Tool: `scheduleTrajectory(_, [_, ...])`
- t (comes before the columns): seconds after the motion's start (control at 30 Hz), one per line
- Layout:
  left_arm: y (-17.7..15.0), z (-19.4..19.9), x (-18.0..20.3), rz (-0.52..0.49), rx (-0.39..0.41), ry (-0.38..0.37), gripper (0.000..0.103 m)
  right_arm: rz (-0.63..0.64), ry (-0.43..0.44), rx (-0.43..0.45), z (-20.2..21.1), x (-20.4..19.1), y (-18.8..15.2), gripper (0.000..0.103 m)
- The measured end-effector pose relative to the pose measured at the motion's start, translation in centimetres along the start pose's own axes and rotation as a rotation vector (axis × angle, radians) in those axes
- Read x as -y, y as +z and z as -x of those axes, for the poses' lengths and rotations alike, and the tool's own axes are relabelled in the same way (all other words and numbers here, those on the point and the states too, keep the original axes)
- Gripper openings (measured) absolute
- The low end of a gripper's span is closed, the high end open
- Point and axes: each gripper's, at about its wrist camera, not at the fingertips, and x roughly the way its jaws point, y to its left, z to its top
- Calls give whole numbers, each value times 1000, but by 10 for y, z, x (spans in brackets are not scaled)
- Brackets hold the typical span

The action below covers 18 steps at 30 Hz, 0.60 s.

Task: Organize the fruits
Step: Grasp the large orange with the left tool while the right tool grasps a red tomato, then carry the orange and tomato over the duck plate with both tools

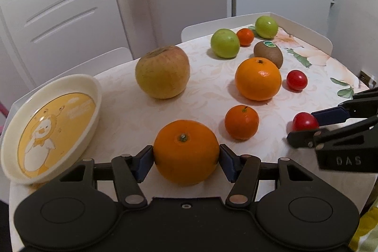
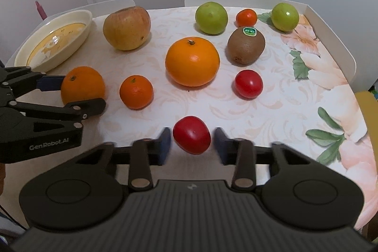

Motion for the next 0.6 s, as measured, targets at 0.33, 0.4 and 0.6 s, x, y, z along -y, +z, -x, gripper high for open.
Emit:
scheduleTrajectory(0.33, [-4, 30, 4, 105, 14, 80, 63, 53, 74, 38, 21, 3, 15, 48])
scheduleTrajectory(0.4, [-2, 41, 5, 136, 23, 108, 63, 75, 93, 51, 28, 2, 21, 48])
scheduleTrajectory(0.6, [11, 77, 5, 245, 56, 207, 63, 175, 168, 100, 50, -3, 52, 48])
